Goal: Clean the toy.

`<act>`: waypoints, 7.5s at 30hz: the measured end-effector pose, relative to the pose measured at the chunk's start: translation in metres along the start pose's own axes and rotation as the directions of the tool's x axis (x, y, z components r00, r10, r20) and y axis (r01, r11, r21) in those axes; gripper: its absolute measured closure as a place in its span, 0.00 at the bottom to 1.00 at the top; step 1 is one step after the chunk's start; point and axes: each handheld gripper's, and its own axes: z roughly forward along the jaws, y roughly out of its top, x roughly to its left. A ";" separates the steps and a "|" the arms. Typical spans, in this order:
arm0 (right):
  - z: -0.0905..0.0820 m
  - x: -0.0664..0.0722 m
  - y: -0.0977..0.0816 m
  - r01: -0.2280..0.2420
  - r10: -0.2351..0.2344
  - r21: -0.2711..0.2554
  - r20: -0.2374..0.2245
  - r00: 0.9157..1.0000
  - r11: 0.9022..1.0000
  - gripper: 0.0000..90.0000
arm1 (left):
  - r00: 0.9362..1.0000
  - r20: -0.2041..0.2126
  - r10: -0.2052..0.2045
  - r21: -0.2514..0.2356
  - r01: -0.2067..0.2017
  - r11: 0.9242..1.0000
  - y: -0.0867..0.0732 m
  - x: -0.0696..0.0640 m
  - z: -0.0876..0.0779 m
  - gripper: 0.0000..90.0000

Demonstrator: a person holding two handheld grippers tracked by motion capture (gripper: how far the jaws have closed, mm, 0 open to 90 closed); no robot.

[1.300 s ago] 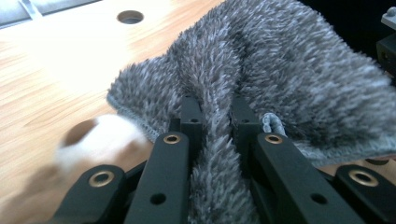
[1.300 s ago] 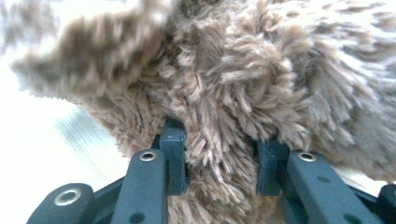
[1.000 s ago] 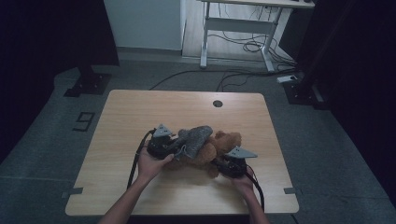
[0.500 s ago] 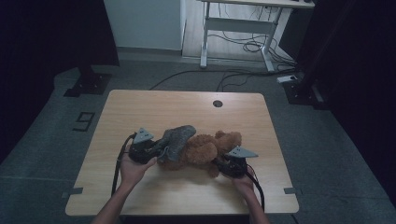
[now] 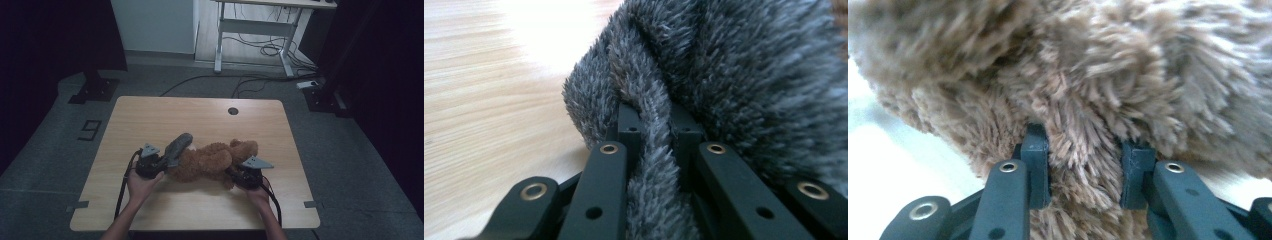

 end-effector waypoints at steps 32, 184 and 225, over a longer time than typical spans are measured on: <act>-0.001 -0.020 0.002 -0.008 0.008 -0.024 0.014 1.000 1.000 0.55 | 0.991 0.043 0.124 -0.012 -0.124 0.992 0.054 -0.029 0.025 0.88; -0.010 -0.042 -0.013 -0.171 0.168 0.035 0.081 0.982 0.985 0.37 | 0.968 -0.210 0.139 0.100 -0.120 0.988 -0.063 0.045 -0.077 0.86; -0.056 -0.035 -0.007 -0.110 0.121 -0.113 0.098 0.988 0.988 0.29 | 0.988 -0.017 0.156 0.092 -0.154 0.984 -0.025 0.007 -0.072 0.33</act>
